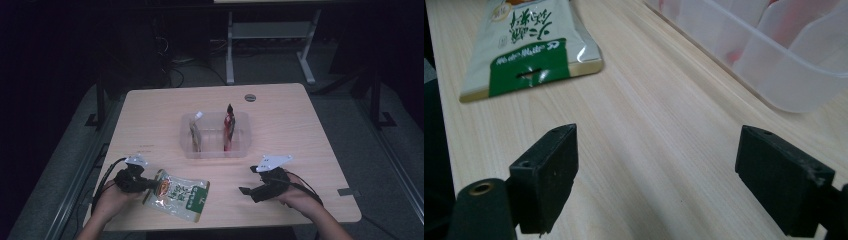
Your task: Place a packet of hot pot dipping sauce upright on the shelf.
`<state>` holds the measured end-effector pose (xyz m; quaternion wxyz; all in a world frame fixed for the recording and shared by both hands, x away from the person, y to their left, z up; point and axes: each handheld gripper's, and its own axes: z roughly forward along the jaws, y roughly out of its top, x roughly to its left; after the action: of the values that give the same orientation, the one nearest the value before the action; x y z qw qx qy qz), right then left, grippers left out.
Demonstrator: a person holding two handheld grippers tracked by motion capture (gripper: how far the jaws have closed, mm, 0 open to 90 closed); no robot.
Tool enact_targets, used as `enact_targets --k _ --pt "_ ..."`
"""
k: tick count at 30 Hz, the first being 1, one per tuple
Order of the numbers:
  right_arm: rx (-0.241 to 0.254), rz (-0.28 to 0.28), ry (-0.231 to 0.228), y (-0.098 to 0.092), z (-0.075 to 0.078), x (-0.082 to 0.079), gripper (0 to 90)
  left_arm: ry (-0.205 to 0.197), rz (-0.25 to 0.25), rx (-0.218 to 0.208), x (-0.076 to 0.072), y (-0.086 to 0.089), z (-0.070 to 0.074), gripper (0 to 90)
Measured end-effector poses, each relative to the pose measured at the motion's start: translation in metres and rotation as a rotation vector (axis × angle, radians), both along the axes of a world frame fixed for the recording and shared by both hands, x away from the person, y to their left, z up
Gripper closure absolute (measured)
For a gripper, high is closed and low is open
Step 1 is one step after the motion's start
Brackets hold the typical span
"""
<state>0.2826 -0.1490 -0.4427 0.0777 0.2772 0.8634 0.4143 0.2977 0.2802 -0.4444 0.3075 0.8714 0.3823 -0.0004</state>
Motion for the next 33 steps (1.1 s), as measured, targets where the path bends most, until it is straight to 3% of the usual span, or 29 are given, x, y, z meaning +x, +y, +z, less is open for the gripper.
enact_targets --k 4,6,17,22,27,29,33 --pt "0.004 -0.006 -0.002 -0.001 0.001 0.0 17.1 -0.006 -0.065 0.01 -0.003 -0.016 0.0 89.7" --pt "0.002 -0.005 -0.006 -0.002 0.001 0.001 17.1 -0.006 -0.077 -0.013 -0.002 -0.027 -0.002 89.7" --pt "-0.001 -0.017 -0.013 -0.007 0.001 0.003 17.1 0.011 -0.219 -0.052 -0.014 -0.083 -0.004 89.7" --pt "-0.003 -0.023 -0.02 -0.009 0.002 0.004 17.2 0.017 -0.255 -0.068 -0.014 -0.102 -0.008 89.7" --pt "-0.02 -0.036 -0.024 -0.01 0.001 0.005 17.3 -0.008 -0.302 -0.063 -0.012 -0.121 -0.007 89.7" --pt "-0.039 -0.041 -0.035 -0.011 0.0 0.006 17.3 -0.015 -0.311 -0.066 -0.012 -0.124 -0.005 88.1" --pt "-0.011 -0.053 -0.038 -0.018 0.0 0.008 16.6 -0.067 -0.313 -0.071 -0.011 -0.119 0.005 79.9"
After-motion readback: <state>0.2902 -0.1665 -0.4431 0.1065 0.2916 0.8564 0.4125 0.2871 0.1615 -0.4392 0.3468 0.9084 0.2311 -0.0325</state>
